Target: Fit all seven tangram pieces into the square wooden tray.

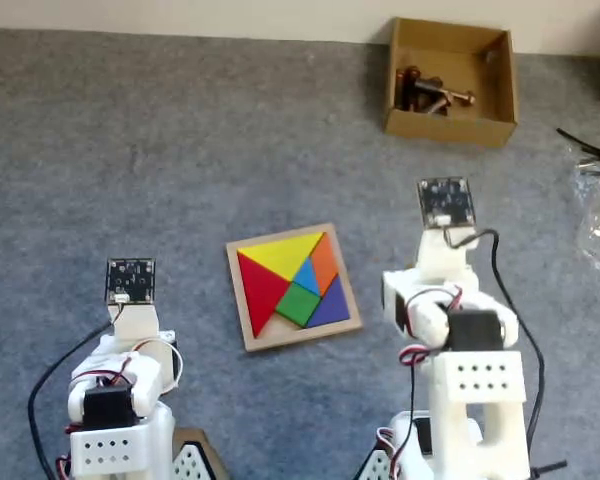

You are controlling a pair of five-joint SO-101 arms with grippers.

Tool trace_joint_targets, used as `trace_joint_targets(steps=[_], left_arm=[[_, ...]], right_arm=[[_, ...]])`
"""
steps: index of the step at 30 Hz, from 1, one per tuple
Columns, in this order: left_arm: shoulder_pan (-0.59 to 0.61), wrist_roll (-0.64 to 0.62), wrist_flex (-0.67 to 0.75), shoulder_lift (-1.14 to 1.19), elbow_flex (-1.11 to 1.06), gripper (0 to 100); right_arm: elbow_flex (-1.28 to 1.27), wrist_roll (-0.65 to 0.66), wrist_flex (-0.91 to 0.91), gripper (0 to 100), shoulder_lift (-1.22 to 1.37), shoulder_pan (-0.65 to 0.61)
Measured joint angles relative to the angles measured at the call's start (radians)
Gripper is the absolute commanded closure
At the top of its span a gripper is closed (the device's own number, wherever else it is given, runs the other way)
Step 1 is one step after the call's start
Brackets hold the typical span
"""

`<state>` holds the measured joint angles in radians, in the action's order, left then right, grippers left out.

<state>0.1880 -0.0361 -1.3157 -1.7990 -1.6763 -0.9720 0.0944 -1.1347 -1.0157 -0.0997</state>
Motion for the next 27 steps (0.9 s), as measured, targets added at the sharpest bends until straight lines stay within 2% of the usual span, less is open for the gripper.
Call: trace_joint_targets(steps=[8,20,27], left_arm=[[0.0,0.0,0.0,0.0,0.0,100],[0.0,0.0,0.0,0.0,0.0,100],[0.0,0.0,0.0,0.0,0.0,100]], right_arm=[[-0.137,0.0,0.018,99.3,-0.091,0.0],[-0.288,-0.002,0.144,99.1,-0.127,0.0],[-0.338,-0.055,0.176,98.9,-0.127,0.0]])
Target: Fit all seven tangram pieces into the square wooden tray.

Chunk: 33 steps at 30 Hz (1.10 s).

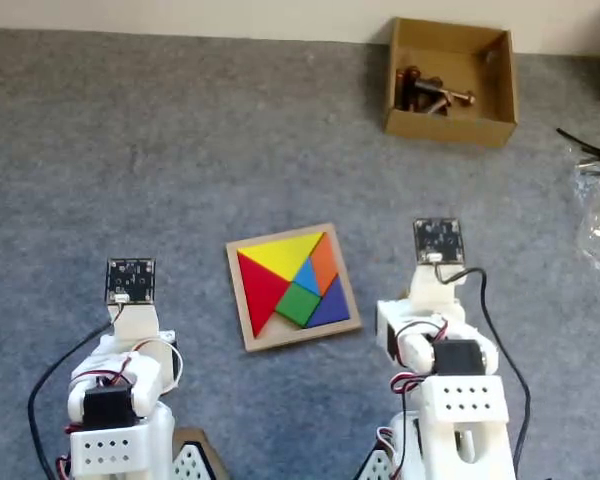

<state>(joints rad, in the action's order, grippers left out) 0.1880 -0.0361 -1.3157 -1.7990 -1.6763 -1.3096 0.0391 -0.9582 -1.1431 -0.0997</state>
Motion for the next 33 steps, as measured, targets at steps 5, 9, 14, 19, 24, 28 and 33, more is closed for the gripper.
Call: trace_joint_targets(steps=[5,9,14,19,24,28,33], left_arm=[[0.0,0.0,0.0,0.0,0.0,100],[0.0,0.0,0.0,0.0,0.0,100],[0.0,0.0,0.0,0.0,0.0,100],[0.0,0.0,0.0,0.0,0.0,100],[0.0,0.0,0.0,0.0,0.0,100],[0.0,0.0,0.0,0.0,0.0,100],[0.0,0.0,0.0,0.0,0.0,100]], right_arm=[[-0.04,0.0,0.071,98.9,0.0,0.028],[-0.04,0.0,0.112,98.8,0.0,0.054],[-0.074,-0.002,0.167,98.8,0.0,0.078],[-0.126,-0.054,0.173,96.6,0.0,0.083],[-0.135,-0.123,0.178,89.8,0.0,0.097],[-0.147,-0.127,0.247,91.3,0.0,0.097],[-0.147,-0.127,0.272,91.6,0.0,0.095]])
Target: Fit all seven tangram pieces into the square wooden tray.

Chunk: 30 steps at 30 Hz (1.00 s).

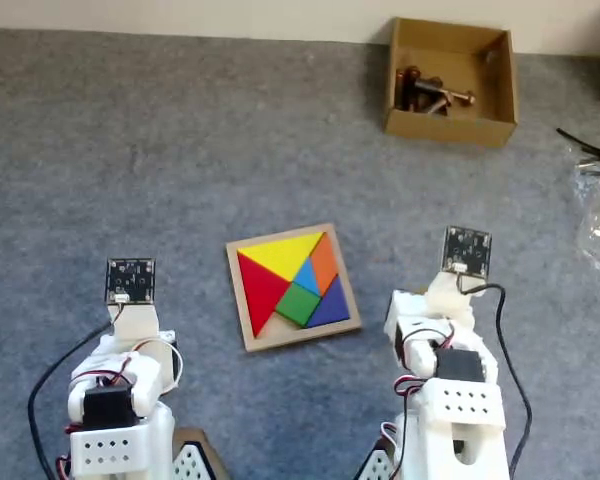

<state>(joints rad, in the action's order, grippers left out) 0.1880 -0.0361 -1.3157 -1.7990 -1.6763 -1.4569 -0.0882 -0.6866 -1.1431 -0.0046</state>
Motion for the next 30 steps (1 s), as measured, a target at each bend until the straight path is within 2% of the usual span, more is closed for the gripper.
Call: trace_joint_targets(steps=[16,21,30], left_arm=[[0.0,0.0,0.0,0.0,0.0,100],[0.0,0.0,0.0,0.0,0.0,100],[0.0,0.0,0.0,0.0,0.0,100]], right_arm=[[-0.071,0.0,0.0,90.8,0.0,0.006],[-0.074,0.0,0.0,84.8,0.0,0.003],[-0.074,0.0,0.0,84.3,0.0,0.003]])
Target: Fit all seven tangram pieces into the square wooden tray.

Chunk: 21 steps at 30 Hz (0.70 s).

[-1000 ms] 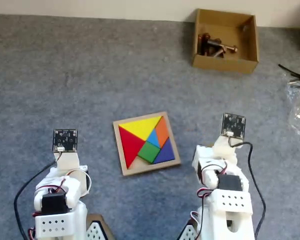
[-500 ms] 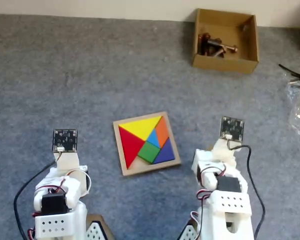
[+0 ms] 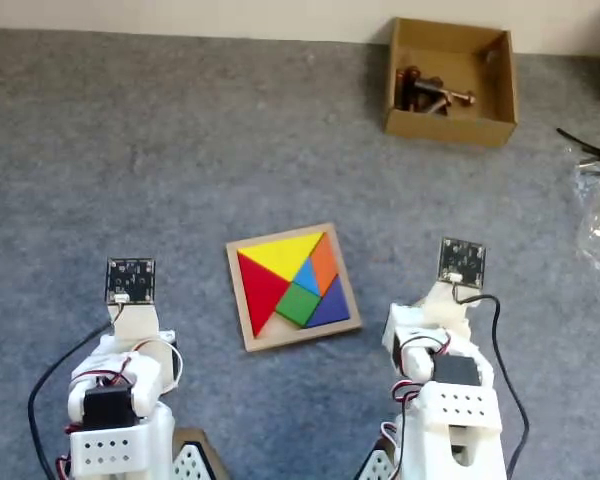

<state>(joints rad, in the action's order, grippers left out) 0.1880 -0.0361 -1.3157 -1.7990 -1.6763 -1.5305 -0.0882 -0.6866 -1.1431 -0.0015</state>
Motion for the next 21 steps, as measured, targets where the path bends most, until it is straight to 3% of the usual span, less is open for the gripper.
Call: trace_joint_targets(steps=[3,8,21], left_arm=[[0.0,0.0,0.0,0.0,0.0,100],[0.0,0.0,0.0,0.0,0.0,100],[0.0,0.0,0.0,0.0,0.0,100]], right_arm=[[0.0,0.008,0.0,84.3,0.0,0.0],[0.0,0.184,0.0,84.3,0.0,0.0],[0.152,0.433,-0.172,84.3,-0.006,0.0]])
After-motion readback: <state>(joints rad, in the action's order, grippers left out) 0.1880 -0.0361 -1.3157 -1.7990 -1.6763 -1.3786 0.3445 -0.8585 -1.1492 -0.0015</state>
